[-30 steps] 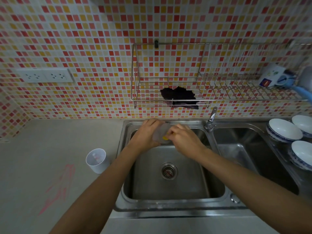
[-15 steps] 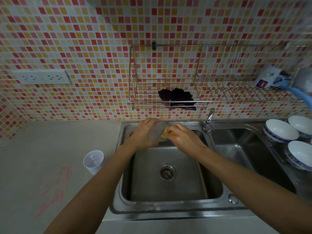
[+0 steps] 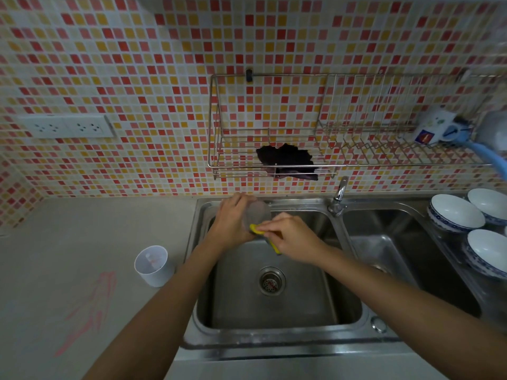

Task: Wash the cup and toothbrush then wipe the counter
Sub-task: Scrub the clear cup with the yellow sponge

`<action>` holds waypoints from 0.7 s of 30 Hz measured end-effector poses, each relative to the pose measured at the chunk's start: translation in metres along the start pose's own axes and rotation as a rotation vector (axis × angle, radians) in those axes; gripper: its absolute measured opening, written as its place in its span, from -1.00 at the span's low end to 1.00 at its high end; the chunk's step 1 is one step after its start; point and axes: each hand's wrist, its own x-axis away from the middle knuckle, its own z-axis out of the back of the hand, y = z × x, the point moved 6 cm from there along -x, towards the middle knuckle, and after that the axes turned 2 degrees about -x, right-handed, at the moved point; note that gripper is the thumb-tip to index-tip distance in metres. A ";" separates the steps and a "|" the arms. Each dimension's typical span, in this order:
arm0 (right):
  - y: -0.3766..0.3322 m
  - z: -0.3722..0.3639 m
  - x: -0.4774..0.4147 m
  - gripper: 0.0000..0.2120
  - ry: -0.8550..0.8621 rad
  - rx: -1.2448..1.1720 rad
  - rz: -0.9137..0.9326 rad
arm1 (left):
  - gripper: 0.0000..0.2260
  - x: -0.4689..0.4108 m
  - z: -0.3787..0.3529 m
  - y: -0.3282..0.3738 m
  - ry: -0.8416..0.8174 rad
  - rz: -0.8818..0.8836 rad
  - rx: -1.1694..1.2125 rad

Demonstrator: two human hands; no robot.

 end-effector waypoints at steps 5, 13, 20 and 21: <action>0.003 0.008 -0.009 -0.67 -0.069 0.561 0.267 | -0.30 -0.003 -0.003 0.013 -0.037 -0.051 -0.026; 0.003 -0.003 0.005 -0.74 0.031 0.098 -0.012 | -0.27 -0.008 -0.004 0.013 -0.121 -0.059 0.012; 0.008 0.022 -0.004 -0.63 0.062 0.360 0.206 | -0.22 -0.015 0.003 0.021 -0.165 -0.042 0.026; 0.005 0.021 -0.001 -0.64 0.062 0.337 0.215 | -0.22 -0.015 0.003 0.021 -0.177 -0.043 0.026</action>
